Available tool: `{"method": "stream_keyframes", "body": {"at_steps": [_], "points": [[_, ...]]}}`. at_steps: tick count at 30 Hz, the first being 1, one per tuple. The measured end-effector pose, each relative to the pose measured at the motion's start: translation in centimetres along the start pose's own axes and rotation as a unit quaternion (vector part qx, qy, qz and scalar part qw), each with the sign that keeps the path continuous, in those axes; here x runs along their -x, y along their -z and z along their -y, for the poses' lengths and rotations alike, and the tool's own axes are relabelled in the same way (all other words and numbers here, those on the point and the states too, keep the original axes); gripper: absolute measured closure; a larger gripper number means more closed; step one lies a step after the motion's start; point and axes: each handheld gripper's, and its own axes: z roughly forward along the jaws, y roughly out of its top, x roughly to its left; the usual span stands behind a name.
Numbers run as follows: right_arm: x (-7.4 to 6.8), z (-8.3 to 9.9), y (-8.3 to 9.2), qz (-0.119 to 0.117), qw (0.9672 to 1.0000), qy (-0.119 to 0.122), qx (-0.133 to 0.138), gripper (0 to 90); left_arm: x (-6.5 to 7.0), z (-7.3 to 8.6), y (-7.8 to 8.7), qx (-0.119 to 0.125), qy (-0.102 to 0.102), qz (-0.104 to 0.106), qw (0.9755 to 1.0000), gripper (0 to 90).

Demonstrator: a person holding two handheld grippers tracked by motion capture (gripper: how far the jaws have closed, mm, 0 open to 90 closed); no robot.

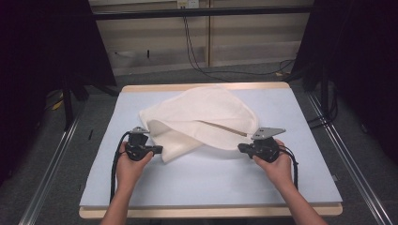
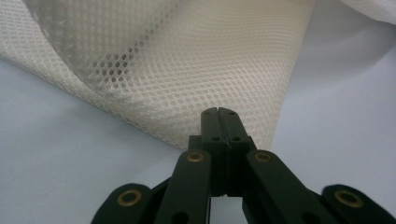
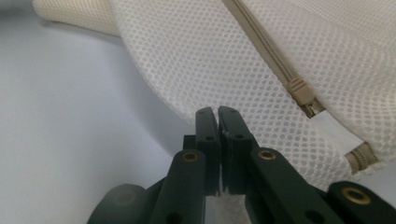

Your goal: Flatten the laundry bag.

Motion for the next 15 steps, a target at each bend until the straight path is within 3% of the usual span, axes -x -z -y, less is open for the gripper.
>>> {"method": "stream_keyframes", "body": {"at_steps": [3,6,15], "points": [[0.5,0.6,0.5,0.004,1.0000,-0.005,-0.002,87.2,-0.1,0.2,0.0,0.007,0.011,-0.001,0.9999,90.0],[0.6,0.9,0.7,0.003,1.0000,-0.006,-0.004,87.2,-0.2,0.2,0.2,0.009,0.007,-0.006,0.9999,90.0],[1.6,2.0,1.7,0.011,0.9998,-0.018,-0.006,87.2,0.0,0.2,0.4,0.012,0.002,0.012,0.9999,90.0]]}}
